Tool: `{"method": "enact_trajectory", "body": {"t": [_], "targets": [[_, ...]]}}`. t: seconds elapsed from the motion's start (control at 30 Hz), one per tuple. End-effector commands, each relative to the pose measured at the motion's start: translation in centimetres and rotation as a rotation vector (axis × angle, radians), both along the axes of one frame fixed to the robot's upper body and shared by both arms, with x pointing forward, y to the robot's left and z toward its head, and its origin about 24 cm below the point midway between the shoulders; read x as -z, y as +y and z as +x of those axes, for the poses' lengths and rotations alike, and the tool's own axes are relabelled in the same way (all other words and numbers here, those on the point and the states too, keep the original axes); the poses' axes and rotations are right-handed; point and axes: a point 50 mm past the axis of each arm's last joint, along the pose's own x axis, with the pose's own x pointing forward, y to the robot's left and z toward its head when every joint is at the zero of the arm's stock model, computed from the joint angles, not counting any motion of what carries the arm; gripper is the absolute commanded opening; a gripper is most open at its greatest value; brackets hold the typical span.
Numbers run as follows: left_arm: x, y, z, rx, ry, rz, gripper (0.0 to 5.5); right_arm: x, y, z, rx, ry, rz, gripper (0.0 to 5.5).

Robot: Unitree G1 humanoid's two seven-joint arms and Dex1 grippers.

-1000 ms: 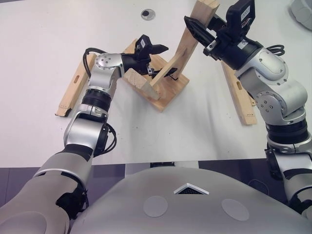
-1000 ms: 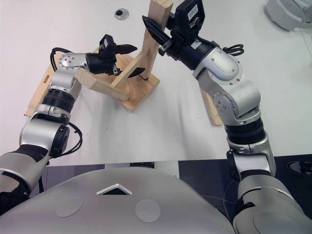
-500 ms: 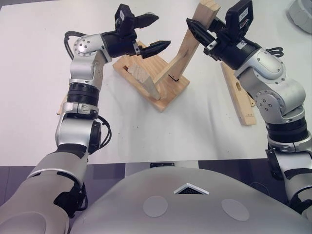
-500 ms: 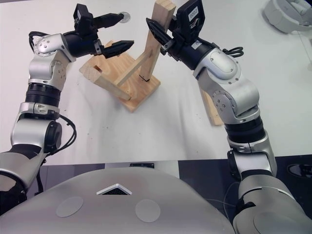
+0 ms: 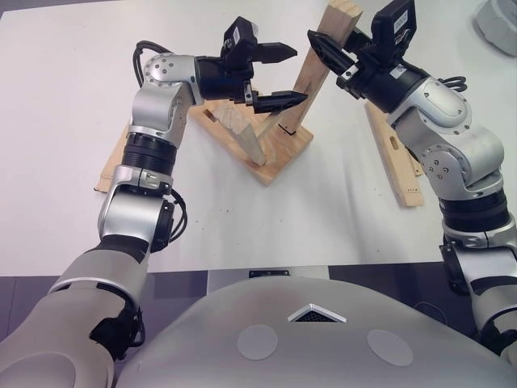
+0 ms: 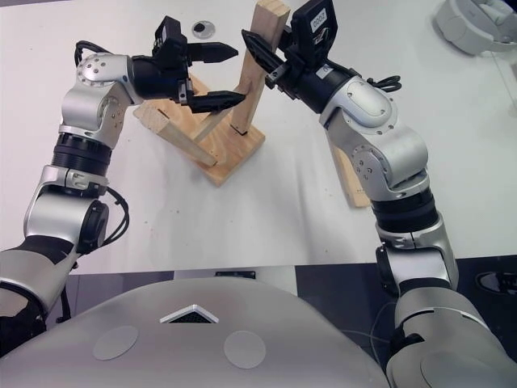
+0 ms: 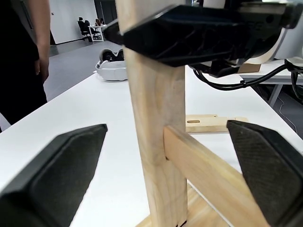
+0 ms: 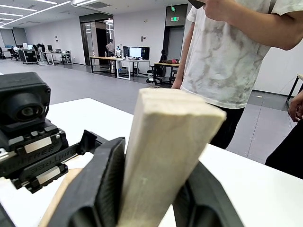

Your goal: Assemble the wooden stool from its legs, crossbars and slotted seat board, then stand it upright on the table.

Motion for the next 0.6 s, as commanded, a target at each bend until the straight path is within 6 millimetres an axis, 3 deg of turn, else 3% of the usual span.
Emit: {"method": "enact_trajectory", "body": {"t": [0.03, 0.17, 0.3, 0.43, 0.6], "targets": [[2.5, 1.2, 0.5, -0.025, 0.078, 0.178, 4.65, 10.2, -3.9, -2.4, 0.094, 0.348, -0.541, 1.27], [3.4, 1.4, 1.0, -0.052, 0.116, 0.216, 4.65, 10.1, -3.9, -2.5, 0.067, 0.318, -0.600, 1.27], [3.0, 1.0, 1.8, -0.096, 0.105, 0.196, 4.65, 10.2, -3.7, -2.6, 0.052, 0.316, -0.610, 1.27], [4.3, 1.2, 1.5, -0.102, 0.129, 0.227, 4.65, 10.1, -3.7, -2.7, 0.044, 0.304, -0.628, 1.27], [5.2, 2.1, 1.3, -0.127, 0.176, 0.227, 4.65, 9.4, -3.9, -2.6, -0.008, 0.148, -0.833, 1.27]]}}
